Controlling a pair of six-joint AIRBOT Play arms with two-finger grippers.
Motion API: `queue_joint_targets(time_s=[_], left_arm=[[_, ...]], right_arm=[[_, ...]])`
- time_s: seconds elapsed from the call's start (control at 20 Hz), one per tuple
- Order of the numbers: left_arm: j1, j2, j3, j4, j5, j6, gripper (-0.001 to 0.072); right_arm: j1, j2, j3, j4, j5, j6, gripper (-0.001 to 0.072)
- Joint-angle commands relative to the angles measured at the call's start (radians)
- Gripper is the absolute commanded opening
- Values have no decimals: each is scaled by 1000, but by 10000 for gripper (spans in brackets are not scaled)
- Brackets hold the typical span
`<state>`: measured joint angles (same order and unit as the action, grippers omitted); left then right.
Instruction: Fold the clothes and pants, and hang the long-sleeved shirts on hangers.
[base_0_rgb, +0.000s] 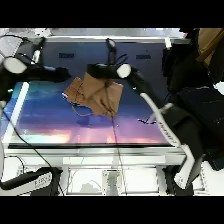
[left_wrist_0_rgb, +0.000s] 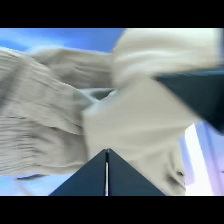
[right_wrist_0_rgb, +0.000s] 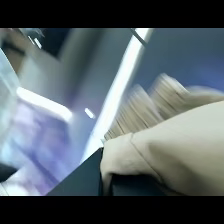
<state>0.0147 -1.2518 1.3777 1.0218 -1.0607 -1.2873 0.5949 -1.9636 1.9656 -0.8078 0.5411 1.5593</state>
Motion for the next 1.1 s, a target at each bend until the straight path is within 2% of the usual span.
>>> queue_joint_targets(time_s=[0.0, 0.05, 0.1, 0.15, 0.25, 0.5, 0.65, 0.75, 0.85, 1.0, 1.05], left_arm=[[81, 78, 0, 9, -27, 47, 23], [84, 79, 0, 11, -29, 47, 24], [84, 78, 0, 23, -29, 47, 23], [84, 78, 0, 37, -29, 47, 23], [87, 78, 0, 68, -30, 47, 23], [87, 78, 0, 131, -62, 47, 23], [87, 78, 0, 130, -63, 46, 23], [87, 78, 0, 130, -63, 46, 23], [87, 78, -1, 130, -63, 46, 24], [87, 78, -1, 130, -63, 45, 23], [87, 78, -1, 130, -63, 45, 24]], right_arm=[[89, -169, 123, 152, -293, 79, 72], [100, -168, 101, 200, -312, 78, 389], [101, -167, 100, 211, -261, 78, 665], [92, -158, 99, 202, -162, 77, 702], [44, -127, 99, 163, 50, 50, 703], [-198, -3, 99, -145, 639, 45, 702], [-322, 50, 50, -346, 848, 52, 702], [-363, 58, -50, -344, 839, 67, 703], [-359, 57, -171, -313, 682, 113, 703], [-333, 54, -327, -171, 397, 154, 704], [-326, 47, -354, -111, 347, 153, 703]])
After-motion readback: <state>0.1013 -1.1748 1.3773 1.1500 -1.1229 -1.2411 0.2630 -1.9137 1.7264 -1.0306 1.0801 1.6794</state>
